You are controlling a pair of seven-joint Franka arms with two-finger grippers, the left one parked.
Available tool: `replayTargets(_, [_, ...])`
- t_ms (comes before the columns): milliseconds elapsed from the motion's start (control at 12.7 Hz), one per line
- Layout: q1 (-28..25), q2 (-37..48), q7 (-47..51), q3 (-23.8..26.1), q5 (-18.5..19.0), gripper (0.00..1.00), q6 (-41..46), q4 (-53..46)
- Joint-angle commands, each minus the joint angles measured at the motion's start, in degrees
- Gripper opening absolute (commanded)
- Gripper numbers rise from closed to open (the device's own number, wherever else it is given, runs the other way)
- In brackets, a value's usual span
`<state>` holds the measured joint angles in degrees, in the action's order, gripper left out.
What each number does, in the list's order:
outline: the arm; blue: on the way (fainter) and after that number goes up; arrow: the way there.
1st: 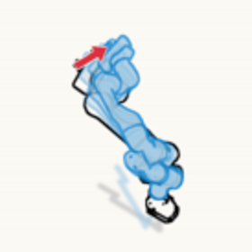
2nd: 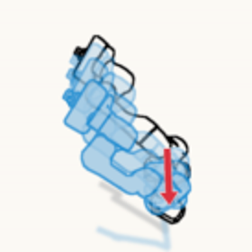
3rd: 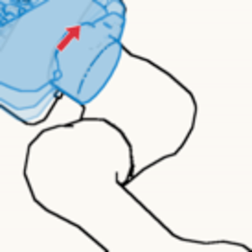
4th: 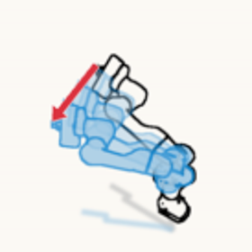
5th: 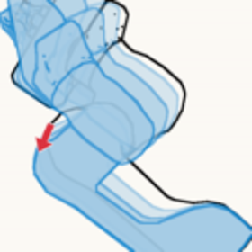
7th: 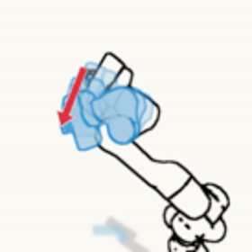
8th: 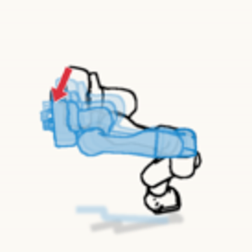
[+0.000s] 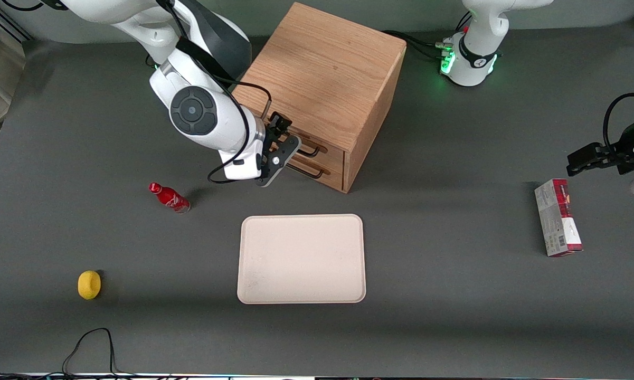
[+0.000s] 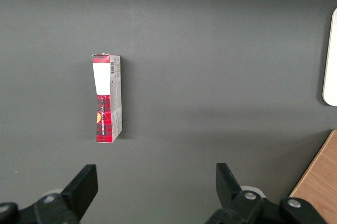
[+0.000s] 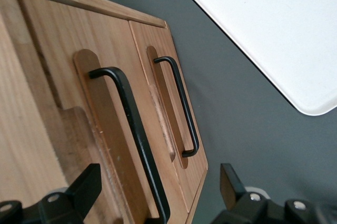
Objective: Open upper drawer
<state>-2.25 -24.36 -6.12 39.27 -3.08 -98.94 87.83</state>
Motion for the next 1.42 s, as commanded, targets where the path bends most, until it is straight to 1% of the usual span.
replayTargets(0, [0.1, 1.6, -1.5, 0.0, 1.9, 1.0, -3.0, 3.8])
replayTargets(157, [0.0, 1.6, -1.5, 0.0, 2.3, 1.0, -4.4, 5.1])
replayTargets(315, [0.0, 1.6, -1.6, 0.0, 4.3, 1.0, -5.3, 5.9])
replayTargets(787, [0.0, 1.5, -1.7, 0.0, 5.0, 1.0, -10.3, 9.4])
replayTargets(944, [0.0, 1.2, -1.7, 0.0, 5.6, 1.0, -11.4, 9.3])
replayTargets(1101, [0.1, -0.4, -1.8, -0.1, 8.6, 1.0, -12.1, 8.4])
replayTargets(1337, [0.4, -2.2, -2.9, -0.6, 9.0, 1.0, -12.1, 5.8])
